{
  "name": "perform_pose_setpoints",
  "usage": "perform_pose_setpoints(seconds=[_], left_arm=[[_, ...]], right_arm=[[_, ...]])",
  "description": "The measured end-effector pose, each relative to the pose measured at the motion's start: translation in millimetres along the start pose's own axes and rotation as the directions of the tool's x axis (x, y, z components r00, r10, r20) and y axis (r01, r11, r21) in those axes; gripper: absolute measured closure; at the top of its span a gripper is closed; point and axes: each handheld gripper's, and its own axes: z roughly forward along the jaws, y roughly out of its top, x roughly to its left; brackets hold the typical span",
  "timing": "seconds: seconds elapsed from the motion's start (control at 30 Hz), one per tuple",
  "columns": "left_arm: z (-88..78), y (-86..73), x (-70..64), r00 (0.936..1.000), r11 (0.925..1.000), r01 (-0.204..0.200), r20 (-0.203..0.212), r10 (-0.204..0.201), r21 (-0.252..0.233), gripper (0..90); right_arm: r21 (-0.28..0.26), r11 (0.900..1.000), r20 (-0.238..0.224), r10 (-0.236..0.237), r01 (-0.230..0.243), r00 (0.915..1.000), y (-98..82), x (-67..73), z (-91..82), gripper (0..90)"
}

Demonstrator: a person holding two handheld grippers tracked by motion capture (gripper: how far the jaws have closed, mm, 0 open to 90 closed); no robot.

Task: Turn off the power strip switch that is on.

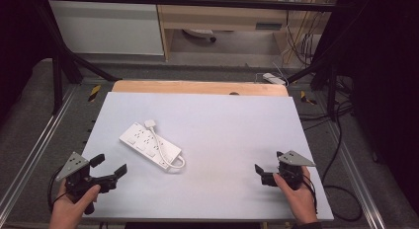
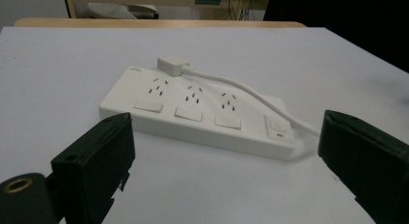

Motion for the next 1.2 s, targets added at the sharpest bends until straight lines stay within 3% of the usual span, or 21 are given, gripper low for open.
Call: perform_pose_setpoints(seconds=[0.2, 0.6, 1.2], left_arm=[[6.7, 7.5, -2.8, 0.9999, 0.9995, -0.014, -0.002, 0.014, 0.029, 6.1], [12.9, 26.8, -6.9, 0.9991, 0.9993, -0.031, 0.029, 0.030, 0.023, 6.7], [25.4, 41.1, -2.3, 0.9995, 0.9995, -0.026, 0.018, 0.025, 0.019, 7.1]], right_arm=[[0.006, 1.000, -0.004, 0.004, -0.003, 1.0000, 0.3, 0.3, -0.1, 4.7], [0.012, 1.000, 0.003, 0.002, -0.002, 1.0000, 0.3, 0.4, -0.2, 4.4], [-0.004, 1.000, 0.007, 0.015, -0.015, 0.9999, 0.6, -1.2, -2.1, 4.3]])
